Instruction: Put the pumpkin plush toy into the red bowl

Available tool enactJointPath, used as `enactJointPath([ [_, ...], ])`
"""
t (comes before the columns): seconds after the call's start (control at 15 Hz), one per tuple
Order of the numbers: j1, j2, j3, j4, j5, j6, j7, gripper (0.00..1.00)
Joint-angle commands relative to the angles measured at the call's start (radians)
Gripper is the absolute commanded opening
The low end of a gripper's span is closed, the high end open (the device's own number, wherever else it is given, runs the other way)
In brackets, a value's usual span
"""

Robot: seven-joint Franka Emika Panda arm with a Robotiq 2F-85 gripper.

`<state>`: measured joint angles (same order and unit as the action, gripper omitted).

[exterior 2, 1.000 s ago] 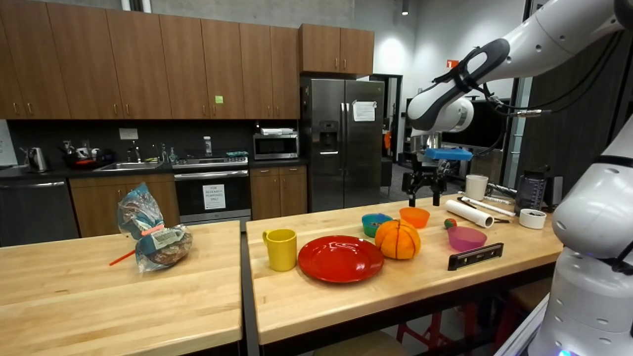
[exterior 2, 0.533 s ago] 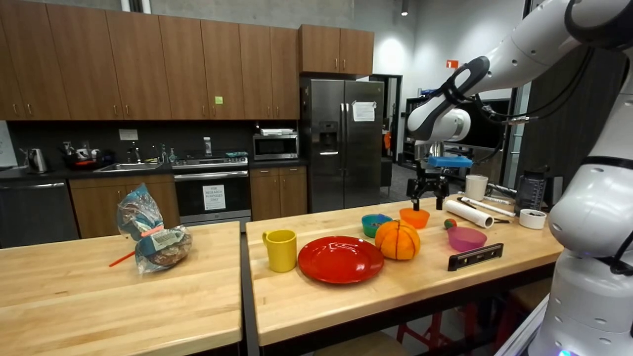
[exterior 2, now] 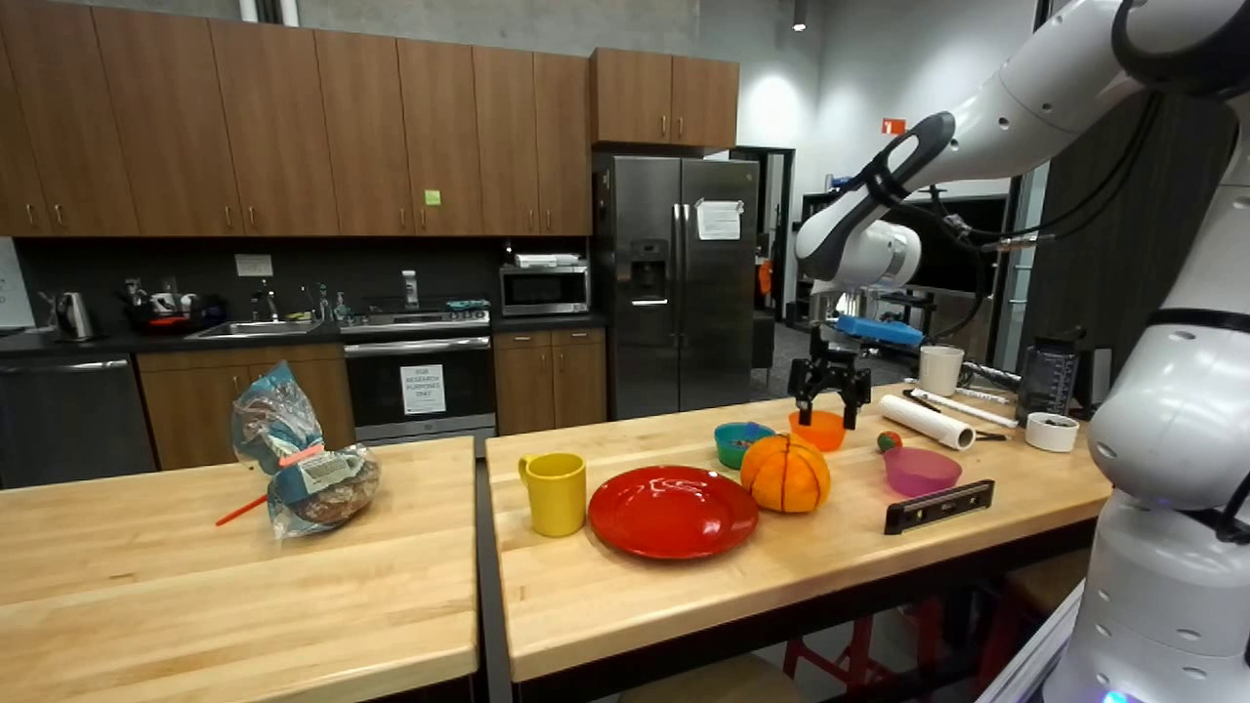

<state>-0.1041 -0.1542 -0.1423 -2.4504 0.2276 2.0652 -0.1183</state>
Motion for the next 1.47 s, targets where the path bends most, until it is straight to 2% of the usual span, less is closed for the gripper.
enactJointPath([
  [0.0, 0.014, -0.024, 0.016, -0.061, 0.029, 0.077, 0.0, 1.0],
  [0.2, 0.031, -0.031, 0.037, -0.11, 0.06, 0.194, 0.033, 1.0],
  [0.4, 0.048, -0.028, 0.05, -0.14, 0.088, 0.252, 0.039, 1.0],
  [0.47, 0.054, -0.027, 0.054, -0.148, 0.096, 0.264, 0.043, 0.82],
  [0.53, 0.058, -0.026, 0.057, -0.155, 0.103, 0.274, 0.045, 0.74],
  [0.67, 0.061, -0.03, 0.062, -0.167, 0.105, 0.291, 0.05, 0.61],
  [0.87, 0.061, -0.035, 0.062, -0.174, 0.1, 0.304, 0.054, 0.34],
  [1.2, 0.046, -0.067, 0.05, -0.165, 0.081, 0.302, 0.067, 0.01],
  [1.4, 0.031, -0.085, 0.035, -0.154, 0.078, 0.295, 0.066, 0.02],
])
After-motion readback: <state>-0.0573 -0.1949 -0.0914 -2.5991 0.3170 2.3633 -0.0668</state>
